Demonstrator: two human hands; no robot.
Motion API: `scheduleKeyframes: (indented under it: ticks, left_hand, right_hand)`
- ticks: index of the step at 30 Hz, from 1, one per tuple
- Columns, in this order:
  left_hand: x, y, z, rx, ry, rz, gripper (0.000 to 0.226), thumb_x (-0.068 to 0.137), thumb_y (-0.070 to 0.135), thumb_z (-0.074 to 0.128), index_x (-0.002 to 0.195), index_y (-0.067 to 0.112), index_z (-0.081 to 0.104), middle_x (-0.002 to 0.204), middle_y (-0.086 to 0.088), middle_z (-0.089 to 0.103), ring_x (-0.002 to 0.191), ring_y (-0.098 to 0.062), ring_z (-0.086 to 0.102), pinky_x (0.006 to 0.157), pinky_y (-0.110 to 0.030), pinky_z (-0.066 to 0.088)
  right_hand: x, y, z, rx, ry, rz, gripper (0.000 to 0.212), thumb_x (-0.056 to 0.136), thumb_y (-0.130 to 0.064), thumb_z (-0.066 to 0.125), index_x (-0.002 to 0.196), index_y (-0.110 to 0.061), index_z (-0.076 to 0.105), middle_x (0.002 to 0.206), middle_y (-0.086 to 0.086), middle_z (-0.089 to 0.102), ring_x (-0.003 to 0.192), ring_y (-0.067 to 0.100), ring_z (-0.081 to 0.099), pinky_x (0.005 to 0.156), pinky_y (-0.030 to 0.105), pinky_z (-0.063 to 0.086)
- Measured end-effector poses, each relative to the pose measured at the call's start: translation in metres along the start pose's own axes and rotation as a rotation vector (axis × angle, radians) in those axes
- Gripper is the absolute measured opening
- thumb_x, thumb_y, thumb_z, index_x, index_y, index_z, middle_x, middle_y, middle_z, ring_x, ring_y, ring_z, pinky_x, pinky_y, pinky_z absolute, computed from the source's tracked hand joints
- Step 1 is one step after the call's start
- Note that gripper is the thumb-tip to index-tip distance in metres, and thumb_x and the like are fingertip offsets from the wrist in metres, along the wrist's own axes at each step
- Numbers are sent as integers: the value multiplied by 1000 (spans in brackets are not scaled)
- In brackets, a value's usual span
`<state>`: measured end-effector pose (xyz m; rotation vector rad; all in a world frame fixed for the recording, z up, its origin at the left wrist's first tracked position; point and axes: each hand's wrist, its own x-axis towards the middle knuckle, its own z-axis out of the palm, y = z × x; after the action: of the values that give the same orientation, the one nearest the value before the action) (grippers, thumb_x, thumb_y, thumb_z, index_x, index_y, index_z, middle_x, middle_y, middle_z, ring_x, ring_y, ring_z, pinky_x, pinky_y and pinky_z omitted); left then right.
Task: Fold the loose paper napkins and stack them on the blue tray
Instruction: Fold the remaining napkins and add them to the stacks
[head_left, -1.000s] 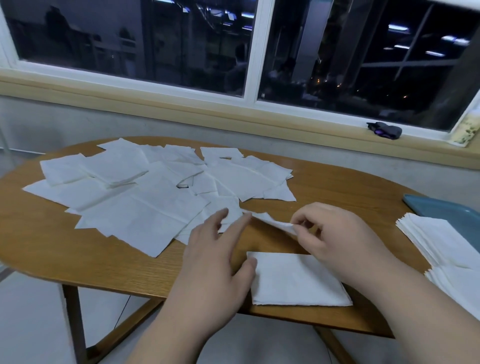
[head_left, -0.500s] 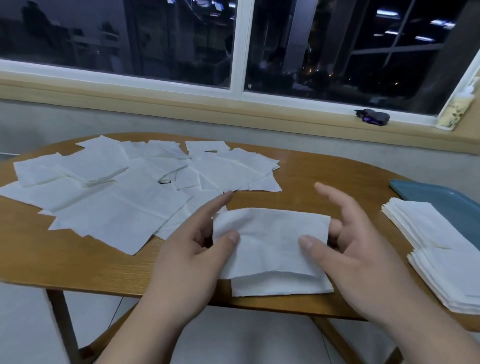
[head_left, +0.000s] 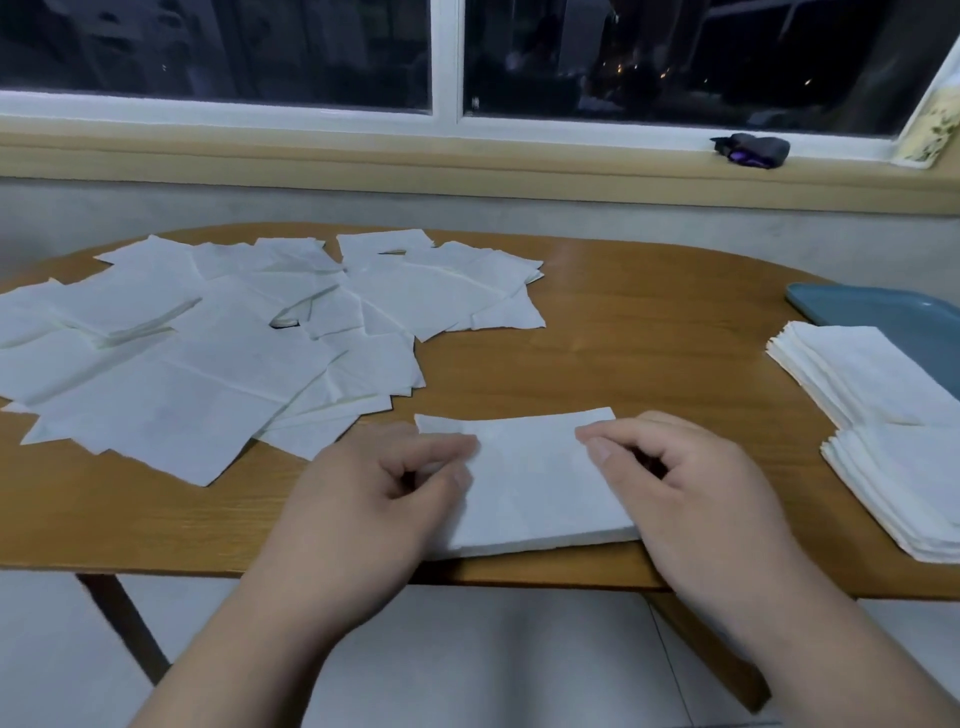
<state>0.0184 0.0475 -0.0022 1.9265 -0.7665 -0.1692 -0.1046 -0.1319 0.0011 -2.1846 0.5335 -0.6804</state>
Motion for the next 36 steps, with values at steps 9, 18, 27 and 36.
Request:
scheduleKeyframes:
  ticks: [9,18,27,36]
  left_hand:
    - [4,-8,4,211,-6,41,20,86,29,67,101,41,74,87,19,62,94,-1,57,77,-14,37]
    - [1,-9,5,410,-5,108,20,76,38,51,84,31,68,72,7,57,92,-4,50,89,-38,42]
    - [-1,-14,4,469,57,87,26,72,48,54,90,44,72,92,23,48,97,-3,38,92,-36,33]
    - [-3,-19,2,470,-39,188,20,79,48,53,92,47,69,101,32,55,110,2,43,93,-31,30]
  right_hand:
    - [0,20,3,-185,-33,-62,26,96,-14,56,109,-26,75,86,-17,58,91,3,54,72,9,37]
    - [0,19,10,-424,-25,-108,29,97,-18,52,113,-29,74,86,-15,58,97,10,49,94,34,42]
    - [-1,15,10,-496,-25,-60,29,97,-26,51,116,-35,71,91,-22,47,97,4,39,99,28,35]
    - [-3,9,7,-520,-45,-29,30,95,-27,50,116,-35,70,101,-22,44,100,-1,32,101,27,36]
